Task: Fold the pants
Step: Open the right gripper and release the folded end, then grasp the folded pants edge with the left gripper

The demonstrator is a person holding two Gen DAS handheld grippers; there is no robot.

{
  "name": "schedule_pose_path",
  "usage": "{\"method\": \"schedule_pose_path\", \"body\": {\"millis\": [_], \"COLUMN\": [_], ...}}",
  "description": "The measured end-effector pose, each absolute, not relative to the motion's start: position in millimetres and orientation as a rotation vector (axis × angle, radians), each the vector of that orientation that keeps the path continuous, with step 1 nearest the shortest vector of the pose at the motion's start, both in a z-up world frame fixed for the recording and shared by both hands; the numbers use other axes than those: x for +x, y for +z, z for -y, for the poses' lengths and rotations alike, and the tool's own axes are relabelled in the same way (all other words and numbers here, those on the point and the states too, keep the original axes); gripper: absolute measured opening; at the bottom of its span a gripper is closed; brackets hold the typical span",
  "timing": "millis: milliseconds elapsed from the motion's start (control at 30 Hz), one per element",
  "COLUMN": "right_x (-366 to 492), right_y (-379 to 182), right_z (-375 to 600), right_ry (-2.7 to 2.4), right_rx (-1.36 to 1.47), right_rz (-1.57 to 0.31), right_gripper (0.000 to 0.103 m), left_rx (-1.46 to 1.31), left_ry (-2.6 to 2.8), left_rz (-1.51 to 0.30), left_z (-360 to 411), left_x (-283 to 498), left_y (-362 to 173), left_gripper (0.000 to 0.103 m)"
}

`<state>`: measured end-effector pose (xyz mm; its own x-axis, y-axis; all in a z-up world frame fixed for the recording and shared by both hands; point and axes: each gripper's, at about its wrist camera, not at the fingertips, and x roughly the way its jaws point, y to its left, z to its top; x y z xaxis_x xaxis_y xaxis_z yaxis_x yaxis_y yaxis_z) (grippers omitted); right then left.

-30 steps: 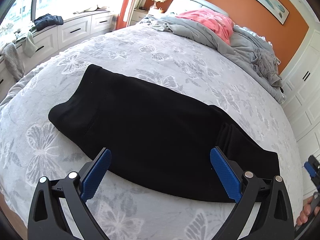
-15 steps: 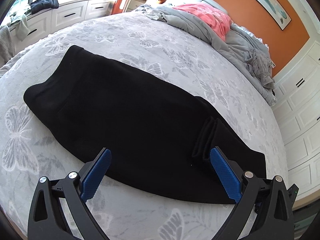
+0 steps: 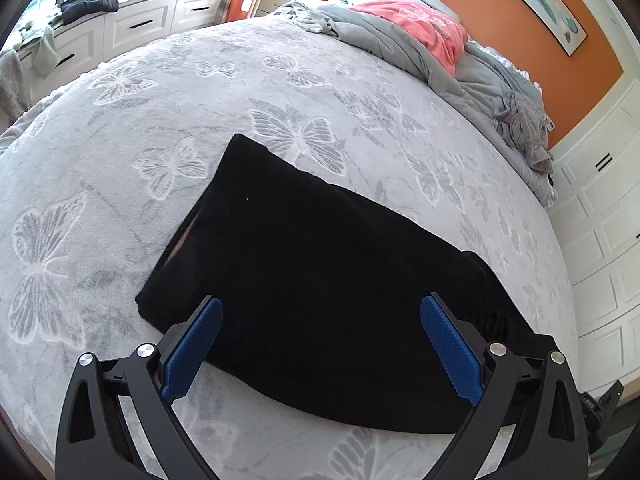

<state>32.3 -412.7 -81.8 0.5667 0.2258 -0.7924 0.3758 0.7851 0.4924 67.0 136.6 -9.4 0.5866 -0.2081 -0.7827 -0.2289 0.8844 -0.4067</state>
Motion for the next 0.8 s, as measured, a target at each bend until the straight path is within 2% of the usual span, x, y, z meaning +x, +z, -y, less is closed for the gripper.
{"method": "schedule_pose_path", "body": {"millis": [33,100,200,233,300,333,367,500,533,567,633,733,800], "right_x": [31,13,-7,-7,3,8,15,45,50,58,73,90,85], "right_y": [-100,-89,-25,-10,3,4,0,-49,-59,-68,-79,-54,-30], "right_z": [420,424,382,359,311,281,254,157,144,137,141,155,144], "right_ry": [-0.103,-0.150,-0.219,-0.132,0.074,0.169,0.248,0.360,0.346,0.327,0.261,0.254,0.271], "right_rx": [0.699,0.693,0.351,0.292,0.227,0.183,0.141,-0.127,-0.170,-0.198,-0.186,0.003,0.009], "right_rz": [-1.071,-1.008,-0.828,-0.802,-0.814,-0.822,-0.837,-0.956,-0.969,-0.986,-0.984,-0.926,-0.855], "right_gripper": [0.037,0.041,0.043,0.051,0.058,0.067,0.071,0.072,0.070,0.064,0.017,0.014,0.014], "left_rx": [-0.486,-0.443,-0.398,-0.395,-0.392,-0.392,-0.391,-0.377,-0.374,-0.373,-0.364,-0.374,-0.406], "left_ry": [0.003,-0.003,0.013,0.013,0.013,0.011,0.011,0.000,0.001,0.002,0.005,0.029,0.048], "left_rz": [-0.962,-0.960,-0.942,-0.934,-0.931,-0.935,-0.939,-0.953,-0.955,-0.955,-0.956,-0.948,-0.941], "left_z": [-130,-119,-111,-110,-108,-108,-107,-106,-108,-111,-119,-137,-154], "left_x": [68,68,65,64,64,64,65,63,61,59,55,49,45], "left_y": [-11,-11,-9,-8,-9,-9,-9,-10,-10,-10,-10,-8,-8], "left_gripper": [0.098,0.098,0.098,0.098,0.098,0.098,0.098,0.098,0.098,0.098,0.098,0.098,0.098]}}
